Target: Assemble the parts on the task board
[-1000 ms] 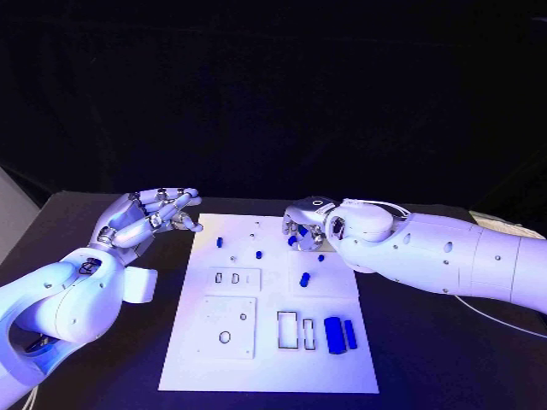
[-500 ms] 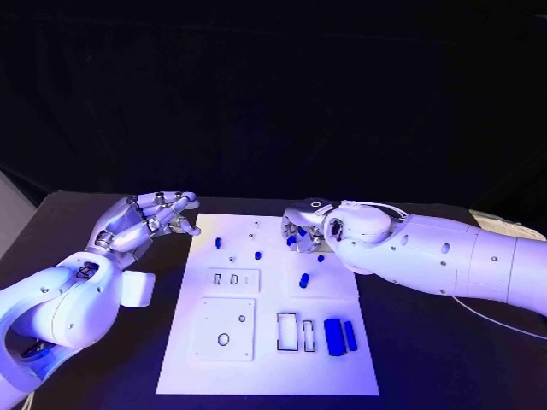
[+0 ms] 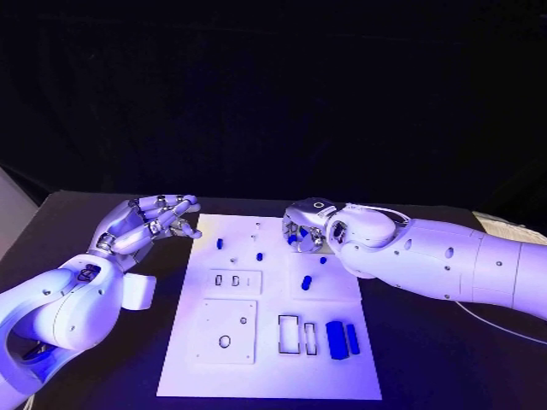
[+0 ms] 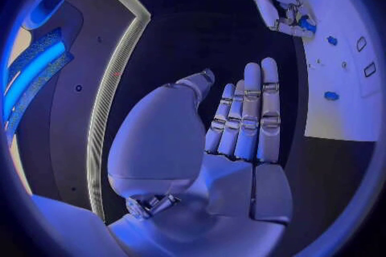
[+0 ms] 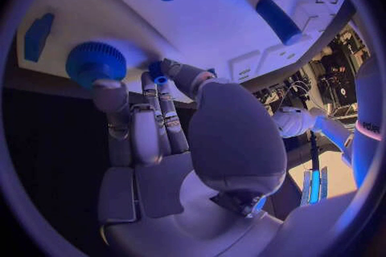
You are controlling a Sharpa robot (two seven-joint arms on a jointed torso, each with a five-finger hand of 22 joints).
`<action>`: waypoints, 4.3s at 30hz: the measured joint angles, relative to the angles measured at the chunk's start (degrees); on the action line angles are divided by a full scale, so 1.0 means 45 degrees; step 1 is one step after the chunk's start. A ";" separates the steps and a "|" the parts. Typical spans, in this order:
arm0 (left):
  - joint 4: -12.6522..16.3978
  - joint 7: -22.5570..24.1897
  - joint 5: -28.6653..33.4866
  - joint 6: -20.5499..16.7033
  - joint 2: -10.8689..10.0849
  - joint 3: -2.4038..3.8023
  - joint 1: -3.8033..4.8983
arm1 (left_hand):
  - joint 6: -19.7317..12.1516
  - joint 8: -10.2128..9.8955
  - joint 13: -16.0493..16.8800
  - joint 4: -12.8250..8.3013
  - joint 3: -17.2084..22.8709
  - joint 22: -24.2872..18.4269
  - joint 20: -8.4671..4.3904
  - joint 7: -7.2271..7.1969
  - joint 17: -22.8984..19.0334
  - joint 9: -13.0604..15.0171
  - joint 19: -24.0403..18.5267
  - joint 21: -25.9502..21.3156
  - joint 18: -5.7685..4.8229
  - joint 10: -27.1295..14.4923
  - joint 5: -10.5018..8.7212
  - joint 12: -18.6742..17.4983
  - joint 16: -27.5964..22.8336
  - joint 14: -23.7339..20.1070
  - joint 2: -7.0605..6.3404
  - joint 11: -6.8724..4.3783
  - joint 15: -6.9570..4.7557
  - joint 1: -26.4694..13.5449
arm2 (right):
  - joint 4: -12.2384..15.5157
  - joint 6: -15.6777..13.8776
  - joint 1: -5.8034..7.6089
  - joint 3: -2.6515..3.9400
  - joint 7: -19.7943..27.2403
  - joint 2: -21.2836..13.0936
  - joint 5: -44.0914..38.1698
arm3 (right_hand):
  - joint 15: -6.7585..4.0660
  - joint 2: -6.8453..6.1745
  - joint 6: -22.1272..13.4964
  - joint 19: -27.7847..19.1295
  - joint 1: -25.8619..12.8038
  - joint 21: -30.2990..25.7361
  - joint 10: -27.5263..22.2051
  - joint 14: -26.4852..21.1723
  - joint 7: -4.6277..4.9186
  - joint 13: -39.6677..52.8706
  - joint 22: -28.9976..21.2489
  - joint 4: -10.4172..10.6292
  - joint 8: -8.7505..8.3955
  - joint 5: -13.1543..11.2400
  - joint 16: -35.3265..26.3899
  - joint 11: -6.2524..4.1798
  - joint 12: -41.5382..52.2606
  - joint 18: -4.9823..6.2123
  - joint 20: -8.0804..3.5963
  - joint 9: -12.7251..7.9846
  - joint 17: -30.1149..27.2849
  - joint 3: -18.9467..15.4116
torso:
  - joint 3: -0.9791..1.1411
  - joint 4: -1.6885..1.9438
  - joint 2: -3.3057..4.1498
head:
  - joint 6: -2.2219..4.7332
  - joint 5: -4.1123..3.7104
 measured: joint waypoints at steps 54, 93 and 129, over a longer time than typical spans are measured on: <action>0.0063 -0.0196 -0.0223 0.0001 0.0080 0.0078 -0.0019 | 0.0070 0.0088 0.0000 -0.0155 0.0226 0.0214 -0.0092 -0.0069 0.0075 0.0057 -0.0183 0.0325 -0.0001 0.0135 -0.0045 0.0000 0.0262 -0.0138 0.0000 -0.0044 -0.0044 0.0000 | -0.1586 -0.2648 0.0017 0.0085 -0.0370 0.1926 -0.0235 | 0.0006 -0.0065 -0.0143 -0.0007 0.0067 0.0243 0.0039 0.0000 0.0092 0.0000 0.0393 -0.0140 0.0161 0.0274 0.0122 0.0040 -0.0302 -0.0195 -0.0080 0.0382 0.0180 0.0098 | -0.0165 0.0261 0.0209 | 0.0140 0.0287; 0.0081 -0.0264 -0.0337 0.0010 0.0062 0.0099 -0.0019 | 0.0024 0.0088 0.0000 -0.0191 0.0261 0.0267 -0.0091 -0.0114 0.0082 0.0064 -0.0181 0.0384 -0.0002 0.0134 -0.0044 0.0000 0.0314 -0.0183 0.0001 -0.0044 -0.0085 0.0001 | -0.2135 -0.2479 -0.0014 0.0090 -0.0147 0.2358 -0.0193 | 0.0007 -0.0052 -0.0425 -0.0148 0.0079 0.0234 -0.0027 0.0000 0.0194 -0.0001 0.0374 -0.0210 0.0108 0.0188 0.0122 -0.0027 -0.0352 -0.0194 -0.0031 0.0464 0.0115 0.0104 | -0.0188 0.0260 0.0294 | 0.0016 0.0343; -0.0072 -0.0281 -0.0417 0.0052 0.0058 0.0134 -0.0019 | 0.0025 0.0088 0.0000 -0.0191 0.0260 0.0309 -0.0094 -0.0113 0.0078 0.0059 -0.0272 0.0475 -0.0001 0.0134 -0.0044 0.0000 0.0361 -0.0229 0.0001 -0.0044 -0.0040 0.0001 | -0.1826 -0.2896 -0.0165 0.0080 -0.0186 0.1997 -0.0158 | 0.0532 -0.0499 -0.2243 -0.1241 0.0431 -0.2138 -0.3164 -0.0161 0.0509 -0.0166 -0.2058 0.0408 -0.0858 -0.0415 -0.0859 -0.0025 0.0303 0.0003 0.0469 0.0731 -0.1648 -0.2275 | -0.0178 0.0266 0.0328 | 0.0159 0.0261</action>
